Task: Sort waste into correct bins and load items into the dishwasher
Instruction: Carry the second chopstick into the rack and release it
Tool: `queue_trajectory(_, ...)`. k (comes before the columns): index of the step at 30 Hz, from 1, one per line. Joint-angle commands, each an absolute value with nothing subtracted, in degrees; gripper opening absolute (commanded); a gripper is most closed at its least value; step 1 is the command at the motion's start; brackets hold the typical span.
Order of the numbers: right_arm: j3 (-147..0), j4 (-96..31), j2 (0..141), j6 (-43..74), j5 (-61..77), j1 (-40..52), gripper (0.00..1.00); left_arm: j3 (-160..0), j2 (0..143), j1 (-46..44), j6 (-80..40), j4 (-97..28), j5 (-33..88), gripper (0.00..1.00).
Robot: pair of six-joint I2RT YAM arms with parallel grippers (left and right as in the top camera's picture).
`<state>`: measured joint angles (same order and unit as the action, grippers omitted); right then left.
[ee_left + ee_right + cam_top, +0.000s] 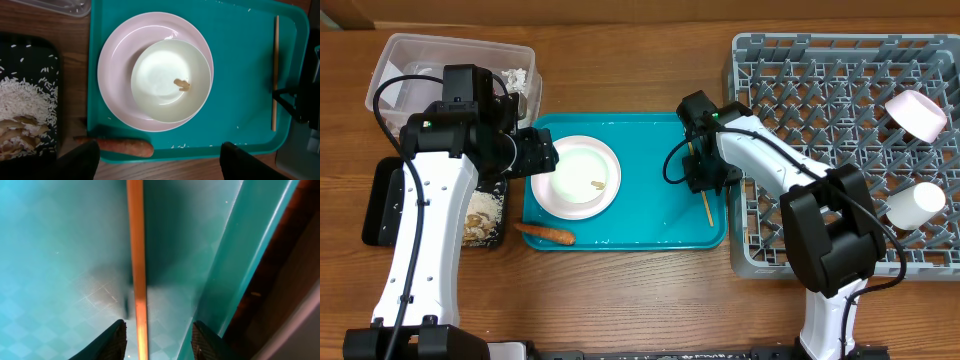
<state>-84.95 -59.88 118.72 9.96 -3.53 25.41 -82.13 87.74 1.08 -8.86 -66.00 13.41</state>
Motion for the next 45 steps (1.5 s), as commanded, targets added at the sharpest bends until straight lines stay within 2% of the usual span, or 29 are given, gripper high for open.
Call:
queue_trajectory(1, -83.24, -60.80, 120.90, 13.98, -9.50, 24.84, 0.45, -82.65, 87.53, 0.60, -9.26, -65.80, 13.15, 0.79)
queue_trajectory(24, -83.26, -59.05, 120.90, 9.39, -4.80, 28.12, 0.45, -82.65, 87.55, 0.60, -9.26, -65.80, 13.13, 0.79)
queue_trajectory(28, -83.26, -59.22, 120.90, 7.97, 1.19, 28.12, 0.44, -82.65, 87.55, 0.60, -9.26, -65.84, 13.13, 0.79)
queue_trajectory(30, -83.26, -59.20, 120.90, 7.03, 4.14, 28.12, 0.41, -82.65, 87.53, 0.60, -9.26, -65.87, 13.13, 0.79)
queue_trajectory(31, -83.26, -59.20, 120.90, 7.07, 4.82, 28.12, 0.36, -82.65, 87.55, 0.60, -9.26, -65.91, 13.13, 0.79)
queue_trajectory(32, -83.26, -59.22, 120.90, 7.33, 4.89, 28.12, 0.27, -82.65, 87.53, 0.60, -9.26, -65.95, 13.13, 0.79)
queue_trajectory(35, -83.26, -59.31, 120.90, 7.46, 5.74, 28.12, 0.15, -82.65, 87.55, 0.60, -9.26, -65.98, 13.13, 0.79)
queue_trajectory(38, -83.26, -59.59, 120.90, 7.46, 6.20, 28.12, 0.10, -82.65, 87.53, 0.60, -9.26, -65.95, 13.13, 0.79)
queue_trajectory(40, -83.26, -59.79, 120.90, 7.49, 6.24, 28.12, 0.04, -82.65, 87.55, 0.60, -9.26, -65.91, 13.13, 0.79)
queue_trajectory(45, -83.70, -60.80, 120.38, 9.47, 6.83, 28.12, 0.04, -82.65, 87.55, 0.60, -9.26, -66.00, 13.13, 0.79)
